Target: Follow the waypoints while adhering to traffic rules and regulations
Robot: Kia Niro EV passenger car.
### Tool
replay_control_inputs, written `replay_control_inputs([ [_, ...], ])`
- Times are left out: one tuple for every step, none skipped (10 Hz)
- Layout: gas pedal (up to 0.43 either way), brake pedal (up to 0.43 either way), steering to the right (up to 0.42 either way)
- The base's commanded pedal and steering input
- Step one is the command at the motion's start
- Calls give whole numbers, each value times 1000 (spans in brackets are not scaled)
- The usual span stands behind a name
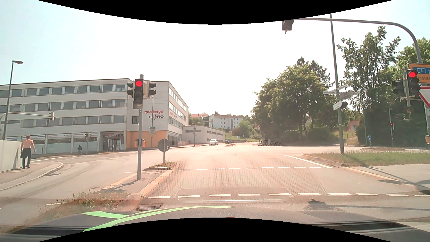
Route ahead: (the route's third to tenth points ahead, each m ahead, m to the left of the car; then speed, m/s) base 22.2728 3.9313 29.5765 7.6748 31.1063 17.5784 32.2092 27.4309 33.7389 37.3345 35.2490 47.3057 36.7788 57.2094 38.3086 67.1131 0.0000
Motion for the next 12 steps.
replay_control_inputs([
  [0, 378, -8],
  [0, 378, -8],
  [0, 378, -8],
  [0, 378, -8],
  [0, 378, -8],
  [0, 378, -8],
  [0, 378, -8],
  [0, 378, -8],
  [0, 378, -8],
  [0, 372, -8],
  [0, 378, -8],
  [0, 378, -8],
])
